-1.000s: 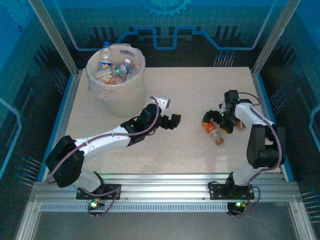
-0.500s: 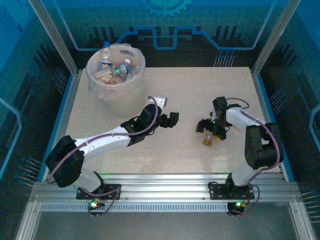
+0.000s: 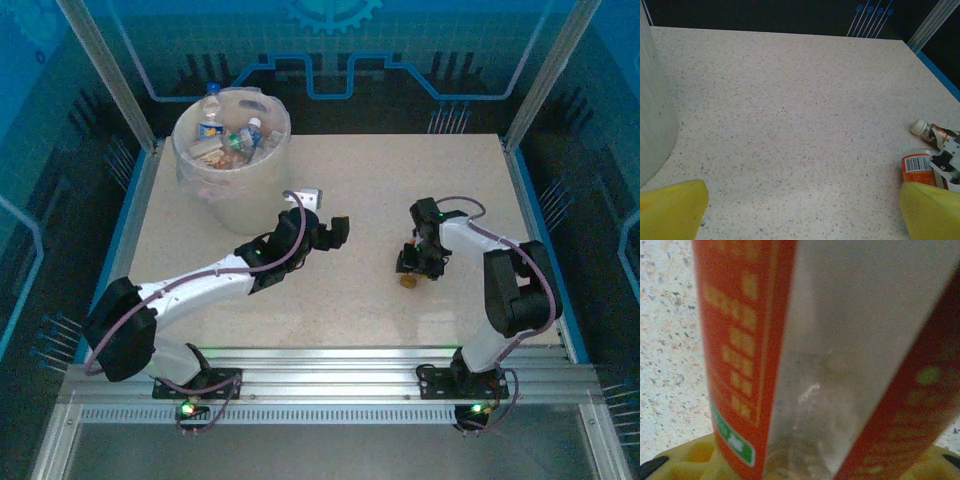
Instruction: Put the plastic bottles in the bin
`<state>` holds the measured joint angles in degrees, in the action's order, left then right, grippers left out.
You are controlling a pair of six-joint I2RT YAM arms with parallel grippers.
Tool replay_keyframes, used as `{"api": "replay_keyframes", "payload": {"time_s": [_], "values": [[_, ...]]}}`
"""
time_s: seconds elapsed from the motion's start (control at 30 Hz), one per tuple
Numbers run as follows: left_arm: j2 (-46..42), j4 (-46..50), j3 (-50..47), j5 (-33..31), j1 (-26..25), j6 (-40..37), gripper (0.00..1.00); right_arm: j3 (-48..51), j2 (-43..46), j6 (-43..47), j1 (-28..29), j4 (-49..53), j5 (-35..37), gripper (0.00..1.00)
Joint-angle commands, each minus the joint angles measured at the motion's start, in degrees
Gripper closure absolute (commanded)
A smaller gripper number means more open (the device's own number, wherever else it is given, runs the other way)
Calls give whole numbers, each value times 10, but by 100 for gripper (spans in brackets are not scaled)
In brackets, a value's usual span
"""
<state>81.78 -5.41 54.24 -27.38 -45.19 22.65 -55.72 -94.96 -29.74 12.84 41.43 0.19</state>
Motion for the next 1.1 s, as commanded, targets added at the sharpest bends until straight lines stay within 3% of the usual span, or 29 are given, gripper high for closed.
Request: {"api": "replay_keyframes", "payload": {"time_s": [0.0,0.13,0.33,0.63,0.77,1.07], "values": [[-16,0,1,-19,-3,18,1,1,4,5,14,-9,20,62],[-26,2,1,-23,-2,20,1,3,38,19,36,-24,25,69],[-60,5,0,12,13,42,1,12,147,61,105,-83,26,70],[-139,-84,-40,240,76,43,1,30,274,83,145,-261,-146,69],[-149,-91,-24,350,98,38,1,14,270,87,161,-308,-210,69],[-109,-142,19,494,112,57,1,-44,242,116,208,-314,-296,69]]}}
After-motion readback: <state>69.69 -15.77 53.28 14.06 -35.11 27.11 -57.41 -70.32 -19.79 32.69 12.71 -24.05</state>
